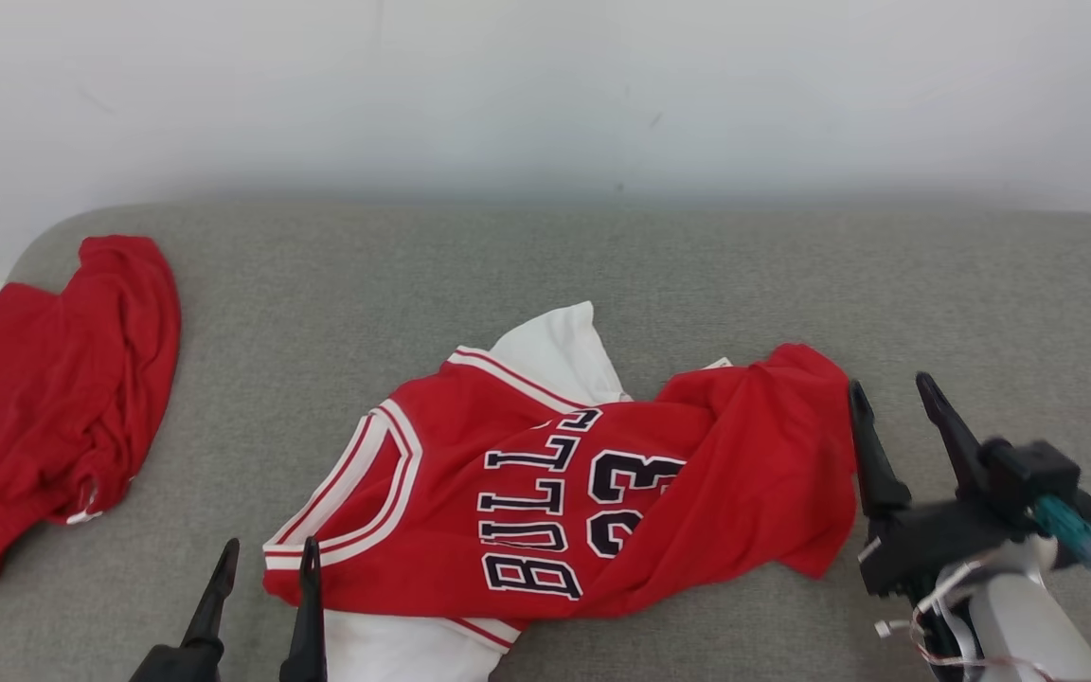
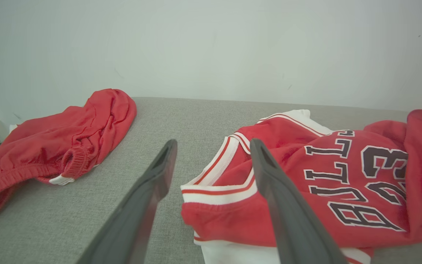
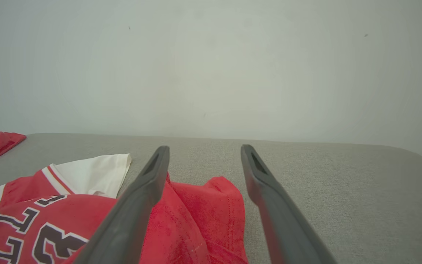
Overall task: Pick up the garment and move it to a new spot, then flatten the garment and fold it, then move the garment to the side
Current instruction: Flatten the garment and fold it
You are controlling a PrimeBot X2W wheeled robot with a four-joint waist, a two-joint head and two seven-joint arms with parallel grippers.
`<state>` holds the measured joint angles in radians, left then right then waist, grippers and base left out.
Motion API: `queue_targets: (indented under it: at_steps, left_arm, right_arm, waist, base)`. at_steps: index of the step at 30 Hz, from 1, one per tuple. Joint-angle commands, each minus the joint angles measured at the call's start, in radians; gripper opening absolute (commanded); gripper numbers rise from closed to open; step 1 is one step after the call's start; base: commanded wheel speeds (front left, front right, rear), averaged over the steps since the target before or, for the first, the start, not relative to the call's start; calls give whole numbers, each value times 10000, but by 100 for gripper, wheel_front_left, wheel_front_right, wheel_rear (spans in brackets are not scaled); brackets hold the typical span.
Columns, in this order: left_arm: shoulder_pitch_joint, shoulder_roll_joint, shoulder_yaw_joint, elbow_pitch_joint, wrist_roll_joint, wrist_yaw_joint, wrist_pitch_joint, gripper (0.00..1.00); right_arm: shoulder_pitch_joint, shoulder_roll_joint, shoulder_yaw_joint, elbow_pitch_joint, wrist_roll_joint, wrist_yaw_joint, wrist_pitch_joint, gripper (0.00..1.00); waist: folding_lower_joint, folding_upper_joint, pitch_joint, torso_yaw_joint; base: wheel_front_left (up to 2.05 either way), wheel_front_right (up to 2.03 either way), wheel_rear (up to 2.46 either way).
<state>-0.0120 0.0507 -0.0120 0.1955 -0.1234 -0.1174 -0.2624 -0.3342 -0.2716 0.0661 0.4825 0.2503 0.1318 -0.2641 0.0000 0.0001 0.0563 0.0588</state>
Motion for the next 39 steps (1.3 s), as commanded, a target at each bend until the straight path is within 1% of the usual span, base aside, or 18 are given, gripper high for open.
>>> queue_targets:
  at_steps: [1,9,17,21,27,35,39]
  left_arm:
    - [175,-10,53,-43,38,0,-37,100]
    - [400,-9,241,-128,73,-4,-37,100]
    - [539,-9,459,-125,45,33,-37,100]
    - [645,-9,552,-117,134,70,-37,100]
    - [735,-7,794,-22,344,243,-37,100]
    - [805,-9,880,193,453,137,-37,100]
    - [905,-11,638,425,426,48,-37,100]
  right_arm:
    - [387,53,-136,-299,-68,-23,-1,100]
    - [2353,522,-811,-2051,-283,-23,-1,100]
    - [3589,1186,-1010,-2926,-497,-23,-1,100]
    - [3847,1385,-1080,-3064,-582,-23,-2,100]
    - [3916,1447,-1086,-3119,-610,-23,-2,100]
    - [3938,1491,-1071,-2961,-511,-23,-2,100]
    - [3754,1341,-1041,-2749,-485,-23,-3,100]
  waist:
    - [0,-1,-156,-252]
    - [0,-1,-313,-615]
    - [0,-1,-433,-725]
    - [0,-1,-462,-729]
    - [0,-1,-499,-670]
    - [0,-1,-510,-509]
    - [0,-1,-484,-404]
  base:
    - [0,0,0]
    - [0,0,0]
    - [0,0,0]
    - [0,0,0]
    - [0,0,0]
    - [0,0,0]
    - [0,0,0]
